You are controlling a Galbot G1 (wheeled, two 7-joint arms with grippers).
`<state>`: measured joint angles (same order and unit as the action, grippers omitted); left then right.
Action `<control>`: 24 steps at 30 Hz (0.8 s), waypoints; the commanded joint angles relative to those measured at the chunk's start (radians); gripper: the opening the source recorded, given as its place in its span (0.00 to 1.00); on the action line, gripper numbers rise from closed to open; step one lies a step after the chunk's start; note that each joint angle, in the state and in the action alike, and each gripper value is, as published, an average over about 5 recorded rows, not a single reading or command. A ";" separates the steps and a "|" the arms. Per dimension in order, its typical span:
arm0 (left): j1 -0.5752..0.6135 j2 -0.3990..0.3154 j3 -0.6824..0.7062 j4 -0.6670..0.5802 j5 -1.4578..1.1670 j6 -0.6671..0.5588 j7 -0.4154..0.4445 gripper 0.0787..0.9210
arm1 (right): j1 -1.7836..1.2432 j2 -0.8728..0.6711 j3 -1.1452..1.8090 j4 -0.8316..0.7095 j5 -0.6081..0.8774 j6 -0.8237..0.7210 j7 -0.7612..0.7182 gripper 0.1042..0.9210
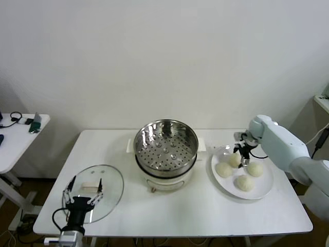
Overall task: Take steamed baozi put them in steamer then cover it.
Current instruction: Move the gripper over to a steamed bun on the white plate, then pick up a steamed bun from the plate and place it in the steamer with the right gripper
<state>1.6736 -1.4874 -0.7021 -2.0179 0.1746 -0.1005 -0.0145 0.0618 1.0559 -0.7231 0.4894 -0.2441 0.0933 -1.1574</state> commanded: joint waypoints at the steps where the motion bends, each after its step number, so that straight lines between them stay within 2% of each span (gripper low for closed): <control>1: 0.003 0.000 0.001 0.002 0.003 0.005 -0.012 0.88 | 0.001 0.010 0.016 -0.019 -0.015 0.011 -0.003 0.75; 12: 0.022 0.000 0.000 -0.015 0.002 0.017 -0.007 0.88 | 0.039 -0.012 0.000 0.024 0.009 0.027 -0.006 0.73; 24: 0.043 -0.004 -0.001 -0.029 -0.002 0.004 -0.009 0.88 | 0.399 -0.077 -0.404 0.316 0.308 0.070 -0.041 0.74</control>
<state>1.7100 -1.4898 -0.7031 -2.0429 0.1746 -0.0943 -0.0226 0.2438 1.0070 -0.8926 0.6325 -0.1059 0.1420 -1.1858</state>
